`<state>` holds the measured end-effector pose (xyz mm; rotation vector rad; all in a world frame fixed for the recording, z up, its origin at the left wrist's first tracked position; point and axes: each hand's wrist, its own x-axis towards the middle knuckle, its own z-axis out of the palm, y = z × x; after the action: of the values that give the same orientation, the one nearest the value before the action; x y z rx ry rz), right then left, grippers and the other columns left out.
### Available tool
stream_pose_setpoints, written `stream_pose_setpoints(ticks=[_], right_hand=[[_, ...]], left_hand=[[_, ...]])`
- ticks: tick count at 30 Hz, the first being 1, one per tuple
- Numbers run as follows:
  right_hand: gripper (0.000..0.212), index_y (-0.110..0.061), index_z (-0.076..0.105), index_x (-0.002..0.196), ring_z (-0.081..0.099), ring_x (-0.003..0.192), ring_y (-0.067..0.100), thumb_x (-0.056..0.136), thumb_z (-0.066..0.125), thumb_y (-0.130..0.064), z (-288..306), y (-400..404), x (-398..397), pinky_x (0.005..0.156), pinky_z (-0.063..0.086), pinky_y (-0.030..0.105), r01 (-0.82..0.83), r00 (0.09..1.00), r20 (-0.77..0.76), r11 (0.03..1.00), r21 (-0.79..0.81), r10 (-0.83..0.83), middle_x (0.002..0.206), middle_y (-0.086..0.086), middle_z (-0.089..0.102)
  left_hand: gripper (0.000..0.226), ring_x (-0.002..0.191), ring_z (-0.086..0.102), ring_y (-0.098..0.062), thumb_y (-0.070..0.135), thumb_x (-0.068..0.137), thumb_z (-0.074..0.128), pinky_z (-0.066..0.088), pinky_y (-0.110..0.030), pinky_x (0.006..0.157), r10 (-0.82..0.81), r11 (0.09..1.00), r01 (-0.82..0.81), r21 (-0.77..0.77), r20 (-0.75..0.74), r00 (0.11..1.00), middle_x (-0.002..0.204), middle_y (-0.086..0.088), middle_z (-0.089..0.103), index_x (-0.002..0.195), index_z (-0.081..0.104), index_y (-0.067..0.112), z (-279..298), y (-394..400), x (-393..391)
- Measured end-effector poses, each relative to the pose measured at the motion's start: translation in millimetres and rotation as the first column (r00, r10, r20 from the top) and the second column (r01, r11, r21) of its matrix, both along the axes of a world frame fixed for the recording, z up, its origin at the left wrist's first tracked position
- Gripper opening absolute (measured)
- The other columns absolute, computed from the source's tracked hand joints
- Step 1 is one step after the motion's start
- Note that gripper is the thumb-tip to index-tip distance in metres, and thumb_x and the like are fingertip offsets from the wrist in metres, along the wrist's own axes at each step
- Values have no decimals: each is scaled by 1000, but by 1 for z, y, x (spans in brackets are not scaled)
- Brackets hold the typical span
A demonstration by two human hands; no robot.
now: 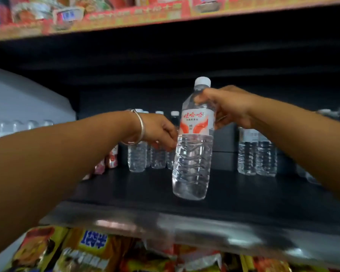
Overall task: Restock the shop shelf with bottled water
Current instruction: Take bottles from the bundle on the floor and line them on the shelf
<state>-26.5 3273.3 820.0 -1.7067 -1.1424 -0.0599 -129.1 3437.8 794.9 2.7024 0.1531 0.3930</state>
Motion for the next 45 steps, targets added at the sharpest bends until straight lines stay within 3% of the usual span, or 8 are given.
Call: stream_pose_setpoints(ticks=[4,10,17,24,32,36,41,45], right_hand=[[24,-13,66,95,65,74,20,81,64,-32,15,66,16,64,55,29,9,1000,-1,1000,-14,-9,81,6,69],[29,-12,63,106,65,80,23,81,67,-28,8,144,45,74,55,36,28,1000,10,993,-119,-27,92,7,67],[39,-6,58,111,68,87,29,79,73,-21,-4,191,70,79,57,43,35,999,-22,980,-195,-40,107,13,64],[42,3,58,114,60,102,31,78,73,-12,-2,215,75,73,58,42,73,994,-67,983,-171,-85,115,14,59],[46,-4,62,111,70,84,31,71,80,-19,-4,223,82,79,57,47,180,983,-16,976,-122,-184,111,14,66],[38,-7,64,106,67,85,26,72,79,-17,-10,221,79,74,59,39,207,978,-31,977,-56,-209,111,10,66],[48,-5,62,116,68,90,29,75,77,-26,-22,217,80,80,58,41,196,980,-35,981,10,-195,114,12,66],[43,-5,63,114,66,97,25,86,63,-38,-26,198,70,88,54,36,305,937,198,950,-67,-287,115,11,65]], left_hand=[[25,68,58,-9,2,81,65,49,-24,68,107,994,-108,19,23,994,65,6,63,65,60,21,0,64,17],[10,83,59,-17,6,81,66,46,-23,64,175,983,-172,62,-60,983,90,-9,66,91,66,9,-25,131,47],[11,62,54,-10,18,86,63,41,-12,46,209,976,-197,94,-148,967,63,2,58,81,65,8,-53,165,79],[21,70,56,-20,13,88,58,50,-33,74,134,991,-136,-4,-163,978,73,-7,61,103,64,-1,-61,171,90],[8,68,50,-29,8,87,57,41,-34,61,150,987,-157,-23,-189,970,75,-18,56,92,61,3,-65,168,100],[4,55,50,-17,11,88,59,43,-22,53,171,984,-161,75,-157,973,66,-7,57,86,61,8,-64,161,101],[18,79,57,-16,12,85,62,50,-29,78,199,971,-182,155,-106,974,81,-2,62,102,64,5,-68,153,98],[16,84,56,-18,13,86,63,49,-32,87,223,957,-194,213,-118,968,80,-1,62,101,64,7,-66,135,88]])
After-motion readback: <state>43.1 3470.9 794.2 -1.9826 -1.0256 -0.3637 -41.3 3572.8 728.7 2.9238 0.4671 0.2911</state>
